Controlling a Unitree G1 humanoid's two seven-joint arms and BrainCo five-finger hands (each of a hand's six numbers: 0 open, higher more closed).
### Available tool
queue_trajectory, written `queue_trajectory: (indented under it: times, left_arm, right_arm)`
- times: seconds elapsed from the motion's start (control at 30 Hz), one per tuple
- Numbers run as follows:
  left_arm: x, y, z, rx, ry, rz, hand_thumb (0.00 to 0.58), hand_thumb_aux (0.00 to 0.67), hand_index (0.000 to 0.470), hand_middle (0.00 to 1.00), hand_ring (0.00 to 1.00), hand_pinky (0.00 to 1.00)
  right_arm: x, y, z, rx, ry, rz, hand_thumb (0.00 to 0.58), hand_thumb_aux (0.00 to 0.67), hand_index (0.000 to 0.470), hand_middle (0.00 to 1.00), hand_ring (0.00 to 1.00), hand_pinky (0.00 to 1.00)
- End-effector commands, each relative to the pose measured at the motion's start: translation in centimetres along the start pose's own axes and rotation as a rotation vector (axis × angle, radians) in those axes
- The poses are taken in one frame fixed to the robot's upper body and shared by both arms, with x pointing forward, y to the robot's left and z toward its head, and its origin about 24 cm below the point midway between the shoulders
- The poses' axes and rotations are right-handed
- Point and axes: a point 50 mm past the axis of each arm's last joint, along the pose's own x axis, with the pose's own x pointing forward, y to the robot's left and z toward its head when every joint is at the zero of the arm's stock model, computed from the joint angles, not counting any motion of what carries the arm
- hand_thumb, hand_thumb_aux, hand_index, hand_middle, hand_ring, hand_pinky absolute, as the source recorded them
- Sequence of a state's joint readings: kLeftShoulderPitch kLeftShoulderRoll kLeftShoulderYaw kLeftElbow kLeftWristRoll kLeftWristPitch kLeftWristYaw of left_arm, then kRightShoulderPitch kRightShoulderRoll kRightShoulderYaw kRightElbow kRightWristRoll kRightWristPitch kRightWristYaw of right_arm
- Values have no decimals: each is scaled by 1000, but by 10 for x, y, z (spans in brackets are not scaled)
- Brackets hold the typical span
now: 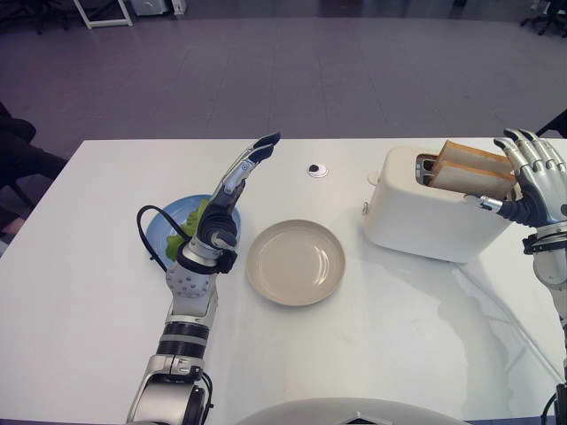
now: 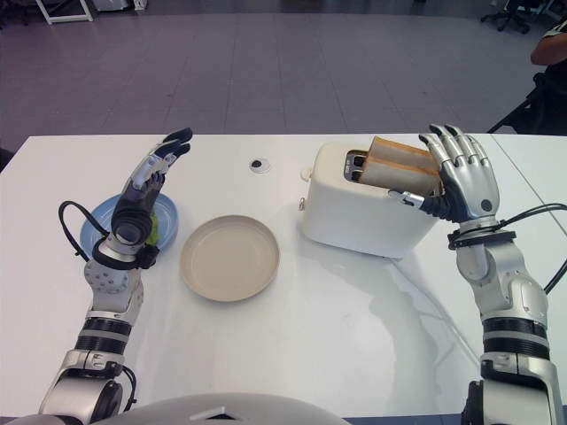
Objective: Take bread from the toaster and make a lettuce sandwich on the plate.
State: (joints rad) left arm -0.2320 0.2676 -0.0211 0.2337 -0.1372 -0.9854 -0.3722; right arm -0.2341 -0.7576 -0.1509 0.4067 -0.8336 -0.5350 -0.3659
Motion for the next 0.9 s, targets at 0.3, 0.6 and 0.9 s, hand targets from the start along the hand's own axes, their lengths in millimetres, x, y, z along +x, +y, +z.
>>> queue_trajectory:
  times: [0.3,0.6,0.9]
  left_arm:
    - [-1,-1,-2,5,13,-17,0,0,0,0,0,0]
    - [-3,-1,-4,5,21,-23,0,0,0,0,0,0]
    - [-7,0,-5,13,27,-19,0,0,0,0,0,0]
  right_arm:
    - [0,7,4,64,-53,33,580,670,470,0,0,0]
    - [-2,1,8,97,-88,1,580,670,470,0,0,0]
    - [2,-31,10,159,-125,-190,580,670,470,1000,1000,1000]
